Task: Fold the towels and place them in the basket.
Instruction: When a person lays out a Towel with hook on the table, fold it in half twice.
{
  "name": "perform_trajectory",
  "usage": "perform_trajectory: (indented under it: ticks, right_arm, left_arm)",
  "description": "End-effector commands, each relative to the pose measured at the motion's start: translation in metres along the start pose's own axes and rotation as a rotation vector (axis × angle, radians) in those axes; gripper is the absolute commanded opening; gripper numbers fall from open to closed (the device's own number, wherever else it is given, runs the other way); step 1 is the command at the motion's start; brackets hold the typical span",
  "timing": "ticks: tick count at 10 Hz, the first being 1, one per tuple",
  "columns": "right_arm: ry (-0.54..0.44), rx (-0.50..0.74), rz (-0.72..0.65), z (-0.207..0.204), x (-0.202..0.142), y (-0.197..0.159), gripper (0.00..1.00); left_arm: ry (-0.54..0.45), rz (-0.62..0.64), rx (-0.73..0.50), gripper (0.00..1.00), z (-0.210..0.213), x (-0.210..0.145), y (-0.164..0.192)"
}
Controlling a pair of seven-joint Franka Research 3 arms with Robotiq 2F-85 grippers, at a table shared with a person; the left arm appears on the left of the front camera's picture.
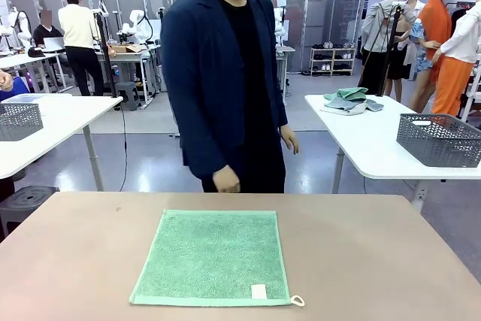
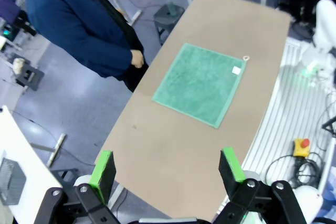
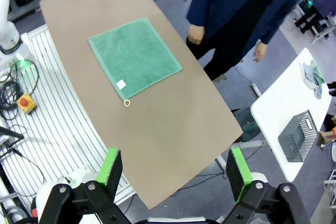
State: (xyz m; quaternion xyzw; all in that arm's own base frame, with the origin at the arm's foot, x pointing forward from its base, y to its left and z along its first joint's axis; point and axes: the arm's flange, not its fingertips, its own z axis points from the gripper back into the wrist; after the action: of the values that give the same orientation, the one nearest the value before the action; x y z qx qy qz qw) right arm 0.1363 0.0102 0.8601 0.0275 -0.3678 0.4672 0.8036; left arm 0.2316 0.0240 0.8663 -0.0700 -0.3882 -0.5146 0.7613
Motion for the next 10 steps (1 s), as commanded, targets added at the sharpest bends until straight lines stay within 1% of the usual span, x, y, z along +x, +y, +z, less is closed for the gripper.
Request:
perform_trajectory:
  ticks: [1, 2, 3, 4, 5, 6, 7, 8, 10]
  right_arm:
    - [0.073, 0.088, 0.175, -0.035, 0.053, -0.013, 1.00]
    - [0.112, 0.133, 0.258, -0.063, 0.081, -0.012, 1.00]
    - [0.176, 0.188, 0.337, -0.103, 0.112, -0.005, 1.00]
    - [0.225, 0.241, 0.397, -0.141, 0.132, 0.006, 1.00]
    - [0.257, 0.292, 0.449, -0.178, 0.147, 0.020, 1.00]
    - [0.296, 0.330, 0.494, -0.212, 0.156, 0.037, 1.00]
    - [0.352, 0.351, 0.545, -0.247, 0.157, 0.051, 1.00]
    - [0.396, 0.394, 0.564, -0.270, 0.151, 0.057, 1.00]
    - [0.435, 0.454, 0.580, -0.292, 0.138, 0.064, 1.00]
  left_arm:
    - [0.080, -0.136, -0.061, 1.00, -0.046, 0.045, -0.003]
    - [0.131, -0.202, -0.095, 1.00, -0.076, 0.066, -0.012]
    - [0.206, -0.264, -0.150, 1.00, -0.114, 0.084, -0.025]
    - [0.256, -0.317, -0.204, 1.00, -0.150, 0.092, -0.040]
    - [0.301, -0.354, -0.261, 1.00, -0.184, 0.092, -0.056]
    - [0.344, -0.388, -0.313, 1.00, -0.210, 0.083, -0.072]
    - [0.404, -0.418, -0.333, 1.00, -0.241, 0.068, -0.088]
    - [0.433, -0.437, -0.359, 1.00, -0.256, 0.051, -0.095]
    - [0.478, -0.485, -0.401, 1.00, -0.270, 0.025, -0.101]
